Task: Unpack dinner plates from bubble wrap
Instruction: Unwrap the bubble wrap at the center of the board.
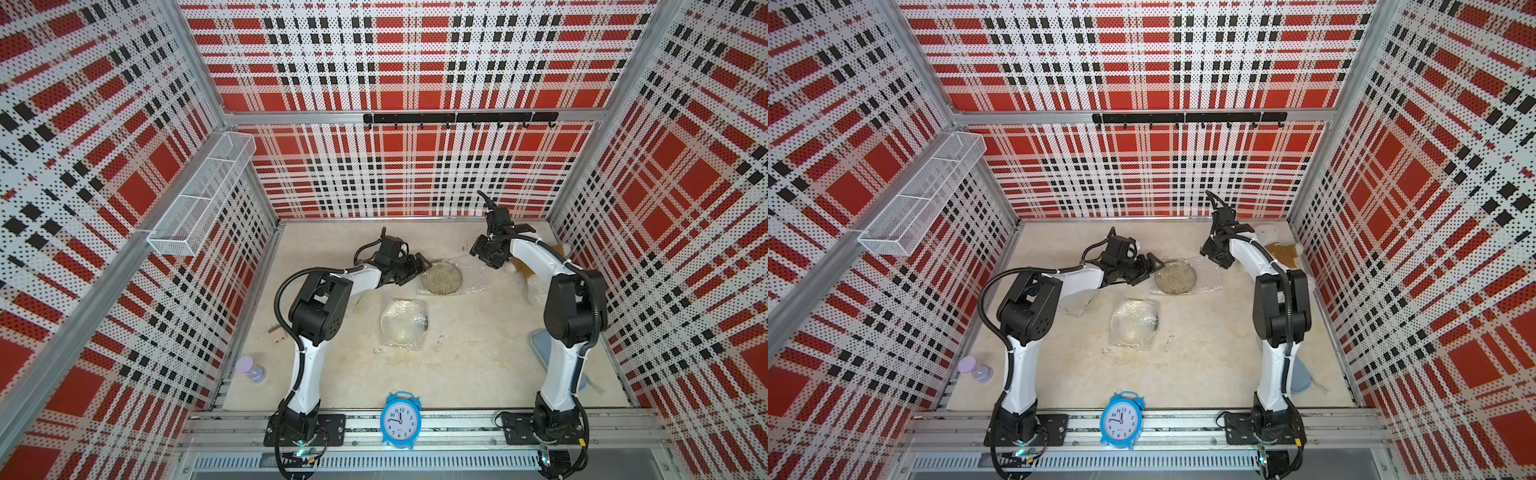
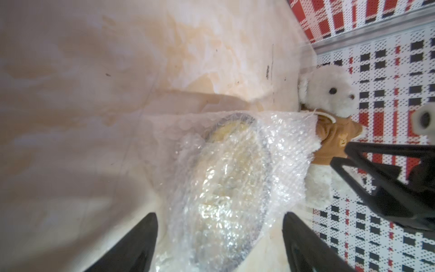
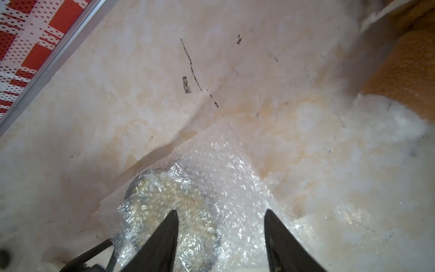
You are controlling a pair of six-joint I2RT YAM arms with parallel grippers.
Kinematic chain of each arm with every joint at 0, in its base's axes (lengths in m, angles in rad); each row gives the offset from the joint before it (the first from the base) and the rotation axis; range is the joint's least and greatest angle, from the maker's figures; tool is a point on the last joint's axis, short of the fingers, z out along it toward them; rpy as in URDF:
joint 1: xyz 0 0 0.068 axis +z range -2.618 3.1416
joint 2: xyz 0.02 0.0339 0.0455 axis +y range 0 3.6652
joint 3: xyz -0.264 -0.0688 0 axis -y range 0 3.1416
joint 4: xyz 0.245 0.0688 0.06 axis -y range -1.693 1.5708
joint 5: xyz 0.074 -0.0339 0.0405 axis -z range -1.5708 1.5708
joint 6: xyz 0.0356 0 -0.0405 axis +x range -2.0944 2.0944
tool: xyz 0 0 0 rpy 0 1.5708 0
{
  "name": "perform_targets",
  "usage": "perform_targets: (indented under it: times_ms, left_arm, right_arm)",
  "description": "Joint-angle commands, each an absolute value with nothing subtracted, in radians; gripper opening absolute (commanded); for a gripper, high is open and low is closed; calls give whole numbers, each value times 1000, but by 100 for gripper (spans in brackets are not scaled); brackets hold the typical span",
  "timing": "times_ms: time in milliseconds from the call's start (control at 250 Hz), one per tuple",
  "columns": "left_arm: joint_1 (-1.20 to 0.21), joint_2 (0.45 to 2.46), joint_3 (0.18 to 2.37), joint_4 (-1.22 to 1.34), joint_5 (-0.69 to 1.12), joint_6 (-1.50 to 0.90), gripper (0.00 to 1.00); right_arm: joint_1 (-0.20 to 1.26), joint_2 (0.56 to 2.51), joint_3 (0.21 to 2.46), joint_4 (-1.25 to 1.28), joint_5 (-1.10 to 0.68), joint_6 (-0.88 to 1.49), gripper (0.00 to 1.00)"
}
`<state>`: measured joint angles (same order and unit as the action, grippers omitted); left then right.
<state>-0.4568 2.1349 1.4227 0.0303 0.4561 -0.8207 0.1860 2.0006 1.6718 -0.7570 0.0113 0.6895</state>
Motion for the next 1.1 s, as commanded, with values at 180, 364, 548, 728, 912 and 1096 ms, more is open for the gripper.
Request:
perform_targets:
  times_ms: [180, 364, 548, 728, 912, 1096]
  left_arm:
    - [-436, 2042, 1433, -72, 442, -725, 99]
    - [-435, 2019, 1443, -110, 431, -700, 99]
    - [-434, 2003, 1445, -124, 430, -694, 99]
    - [-432, 1987, 1451, -132, 433, -694, 99]
    - [-430, 1993, 1465, -147, 435, -693, 99]
    - [-431, 1988, 1449, -141, 430, -701, 99]
  right_arm:
    - [97, 1943, 1596, -638, -200, 404, 60]
    - [36, 1897, 1467, -499, -370, 321, 52]
    - [28, 1925, 1422, -409, -475, 304, 48]
    - [28, 1932, 1399, -340, -516, 315, 45]
    - [29, 1940, 1407, -331, -524, 302, 42]
    - [34, 1960, 1416, -324, -525, 286, 40]
